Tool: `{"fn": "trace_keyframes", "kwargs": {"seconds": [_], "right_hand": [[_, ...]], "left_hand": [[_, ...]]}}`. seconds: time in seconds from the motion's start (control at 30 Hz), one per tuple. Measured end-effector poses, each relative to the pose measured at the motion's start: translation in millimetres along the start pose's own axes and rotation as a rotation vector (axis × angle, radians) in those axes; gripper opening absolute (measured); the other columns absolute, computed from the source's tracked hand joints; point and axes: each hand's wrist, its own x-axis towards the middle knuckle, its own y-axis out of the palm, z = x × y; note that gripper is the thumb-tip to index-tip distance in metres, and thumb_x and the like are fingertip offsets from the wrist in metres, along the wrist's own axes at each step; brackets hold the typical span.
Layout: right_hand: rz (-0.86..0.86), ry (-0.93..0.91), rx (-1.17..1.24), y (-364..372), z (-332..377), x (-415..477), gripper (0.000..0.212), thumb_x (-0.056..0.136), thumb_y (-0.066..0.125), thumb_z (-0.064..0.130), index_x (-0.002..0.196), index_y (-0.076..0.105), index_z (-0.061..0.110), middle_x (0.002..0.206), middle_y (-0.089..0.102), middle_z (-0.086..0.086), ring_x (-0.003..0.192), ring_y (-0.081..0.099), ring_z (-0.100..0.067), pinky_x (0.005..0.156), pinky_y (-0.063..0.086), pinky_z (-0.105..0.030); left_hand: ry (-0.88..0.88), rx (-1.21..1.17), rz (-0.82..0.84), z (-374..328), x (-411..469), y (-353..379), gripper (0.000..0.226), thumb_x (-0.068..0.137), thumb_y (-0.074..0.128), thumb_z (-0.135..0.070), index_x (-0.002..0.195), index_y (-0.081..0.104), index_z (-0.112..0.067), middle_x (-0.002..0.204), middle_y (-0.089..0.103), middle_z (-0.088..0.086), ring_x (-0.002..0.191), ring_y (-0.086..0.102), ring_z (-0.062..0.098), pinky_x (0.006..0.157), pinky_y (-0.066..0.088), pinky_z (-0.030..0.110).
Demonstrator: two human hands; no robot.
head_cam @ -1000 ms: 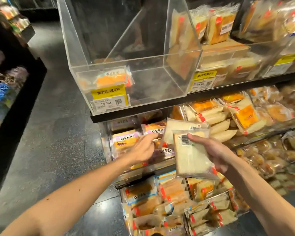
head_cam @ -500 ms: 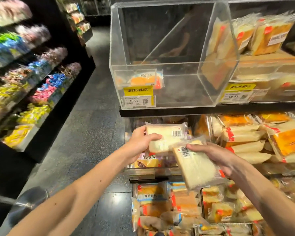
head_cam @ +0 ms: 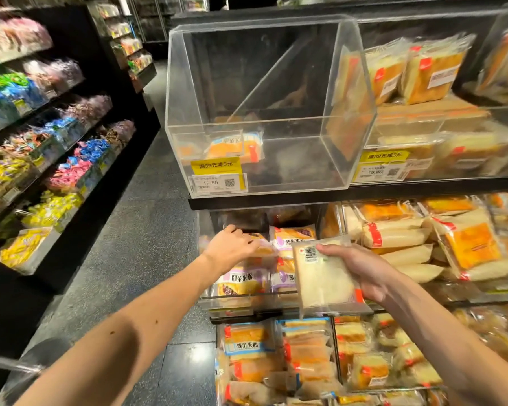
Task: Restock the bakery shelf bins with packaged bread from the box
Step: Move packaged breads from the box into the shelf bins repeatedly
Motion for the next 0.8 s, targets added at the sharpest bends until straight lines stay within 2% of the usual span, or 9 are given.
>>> {"fn": "trace_keyframes", "kwargs": {"seconds": [0.17,0.27,0.37,0.43,0.5,0.57,0.6,0.7,0.8], "right_hand": [[-0.109,-0.051,0.034,1,-4,-2,0.036,0.088,0.069,0.010,0.121,0.060,-0.001,0.096,0.076,-0.016,0.078,0.076,-0.024,0.058,0.060,-0.033],[-0.141,-0.127,0.066,8,-2,-5,0.029,0.088,0.069,0.006,0.115,0.059,0.007,0.087,0.078,-0.008,0.077,0.076,-0.020,0.062,0.060,-0.036],[-0.182,-0.247,0.056,20,1,-5,0.030,0.088,0.071,0.007,0.115,0.061,0.012,0.094,0.078,-0.007,0.086,0.075,-0.020,0.069,0.060,-0.037],[-0.256,-0.391,-0.090,28,3,-3,0.029,0.088,0.072,0.010,0.113,0.062,0.019,0.104,0.074,-0.009,0.092,0.073,-0.020,0.072,0.060,-0.037],[-0.349,-0.637,-0.380,33,2,0,0.027,0.089,0.072,0.013,0.111,0.061,0.026,0.102,0.070,-0.001,0.091,0.068,-0.016,0.071,0.058,-0.032],[-0.351,-0.877,-0.686,40,-5,3,0.032,0.091,0.070,0.016,0.118,0.059,0.028,0.102,0.068,0.009,0.089,0.064,-0.008,0.074,0.055,-0.028],[-0.313,-0.972,-0.809,46,-11,6,0.040,0.091,0.070,0.015,0.125,0.055,0.030,0.108,0.068,0.010,0.092,0.064,-0.006,0.079,0.053,-0.025],[-0.171,-1.051,-1.060,61,-33,22,0.085,0.082,0.080,0.017,0.146,0.028,0.038,0.139,0.058,0.000,0.122,0.057,-0.011,0.101,0.046,-0.025],[-0.013,-1.042,-1.057,63,-39,30,0.109,0.073,0.085,0.025,0.152,0.012,0.040,0.153,0.042,-0.001,0.138,0.044,-0.014,0.110,0.043,-0.034]], "left_hand": [[-0.144,0.055,0.254,1,-1,13,0.068,0.092,0.061,-0.001,0.149,0.026,-0.014,0.136,0.054,0.013,0.122,0.054,0.032,0.100,0.043,0.043],[-0.182,0.024,0.324,3,1,22,0.068,0.096,0.059,-0.010,0.152,0.021,-0.011,0.145,0.043,0.016,0.131,0.044,0.034,0.106,0.040,0.047],[-0.222,-0.123,0.280,0,2,5,0.051,0.096,0.054,-0.012,0.145,0.038,-0.011,0.140,0.049,0.012,0.130,0.046,0.031,0.106,0.040,0.044],[-0.372,-0.458,0.066,-3,1,-18,0.025,0.097,0.051,-0.015,0.120,0.060,-0.013,0.118,0.063,0.009,0.113,0.058,0.028,0.092,0.048,0.039],[-0.585,-1.143,-0.065,-12,-8,-49,0.025,0.102,0.049,-0.032,0.096,0.065,-0.014,0.088,0.068,0.005,0.084,0.067,0.022,0.072,0.052,0.033],[-0.610,-1.924,0.126,-19,-16,-76,0.057,0.100,0.040,-0.058,0.099,0.064,-0.007,0.083,0.070,0.012,0.074,0.069,0.023,0.069,0.057,0.034],[-0.575,-2.169,0.240,-20,-21,-84,0.072,0.095,0.033,-0.070,0.104,0.063,-0.005,0.086,0.070,0.015,0.076,0.069,0.027,0.074,0.058,0.037],[-0.565,-2.414,0.322,-20,-30,-89,0.073,0.085,0.040,-0.077,0.105,0.068,-0.014,0.092,0.070,0.013,0.082,0.069,0.027,0.082,0.057,0.042],[-0.619,-2.375,0.171,-23,-34,-77,0.042,0.084,0.067,-0.042,0.115,0.070,-0.013,0.116,0.070,0.011,0.104,0.068,0.027,0.098,0.052,0.050]]}}
